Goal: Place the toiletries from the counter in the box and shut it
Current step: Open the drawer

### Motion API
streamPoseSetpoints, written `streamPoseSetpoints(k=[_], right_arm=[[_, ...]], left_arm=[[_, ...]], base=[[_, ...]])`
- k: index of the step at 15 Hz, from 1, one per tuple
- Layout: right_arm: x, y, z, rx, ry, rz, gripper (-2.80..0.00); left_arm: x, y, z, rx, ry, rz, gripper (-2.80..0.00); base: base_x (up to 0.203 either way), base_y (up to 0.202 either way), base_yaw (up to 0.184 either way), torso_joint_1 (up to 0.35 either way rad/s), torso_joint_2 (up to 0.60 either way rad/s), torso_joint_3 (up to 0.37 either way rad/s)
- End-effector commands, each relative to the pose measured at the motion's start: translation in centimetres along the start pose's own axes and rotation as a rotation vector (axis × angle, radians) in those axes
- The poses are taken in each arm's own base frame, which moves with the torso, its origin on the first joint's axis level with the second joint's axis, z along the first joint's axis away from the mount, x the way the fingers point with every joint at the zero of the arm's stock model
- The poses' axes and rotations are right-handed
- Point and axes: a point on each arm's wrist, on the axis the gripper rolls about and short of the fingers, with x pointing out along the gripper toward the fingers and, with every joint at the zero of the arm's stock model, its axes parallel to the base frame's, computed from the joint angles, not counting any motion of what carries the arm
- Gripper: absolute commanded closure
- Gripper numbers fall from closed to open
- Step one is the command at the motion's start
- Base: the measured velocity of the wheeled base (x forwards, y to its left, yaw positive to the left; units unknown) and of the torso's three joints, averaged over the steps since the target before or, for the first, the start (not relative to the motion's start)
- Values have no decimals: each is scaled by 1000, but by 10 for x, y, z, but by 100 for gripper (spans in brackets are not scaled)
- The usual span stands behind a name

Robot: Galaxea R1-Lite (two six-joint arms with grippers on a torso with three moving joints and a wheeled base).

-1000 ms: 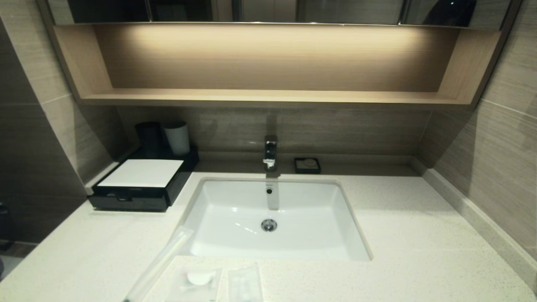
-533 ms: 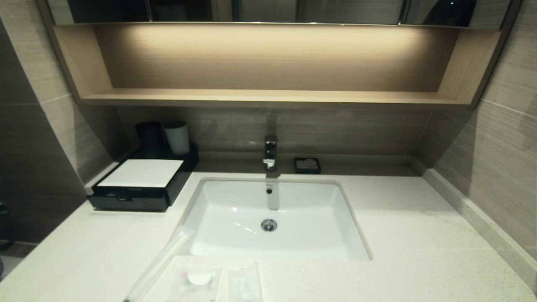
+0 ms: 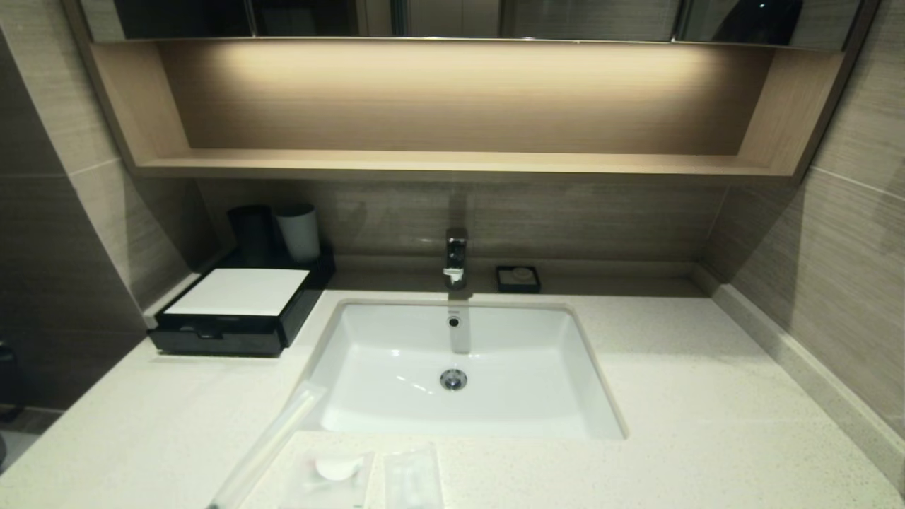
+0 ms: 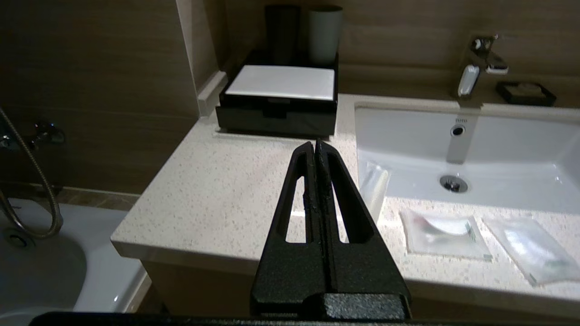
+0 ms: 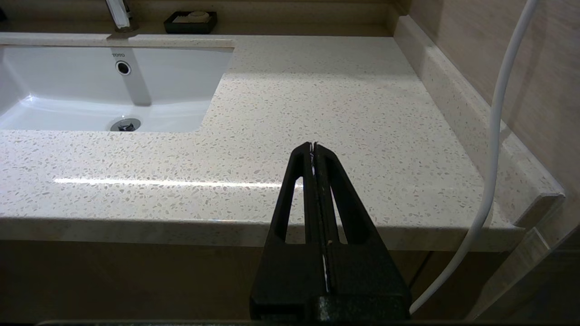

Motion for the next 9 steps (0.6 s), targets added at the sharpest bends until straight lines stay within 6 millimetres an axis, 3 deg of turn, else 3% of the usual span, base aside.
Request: streamPoseSetpoints(k=[1,5,9], right_arm=[[0,0,0,0,1,0,0],[0,0,0,-1,1,0,0],[0,0,0,-1,1,0,0]], left_arm=[[24,-1,20,0,58,13,0],[55,-4,48,4,124,21,0],[107,-6,65,28,268,99,0]], base=[[0,0,0,0,0,0],[0,0,0,0,0,0],[0,0,0,0,0,0]])
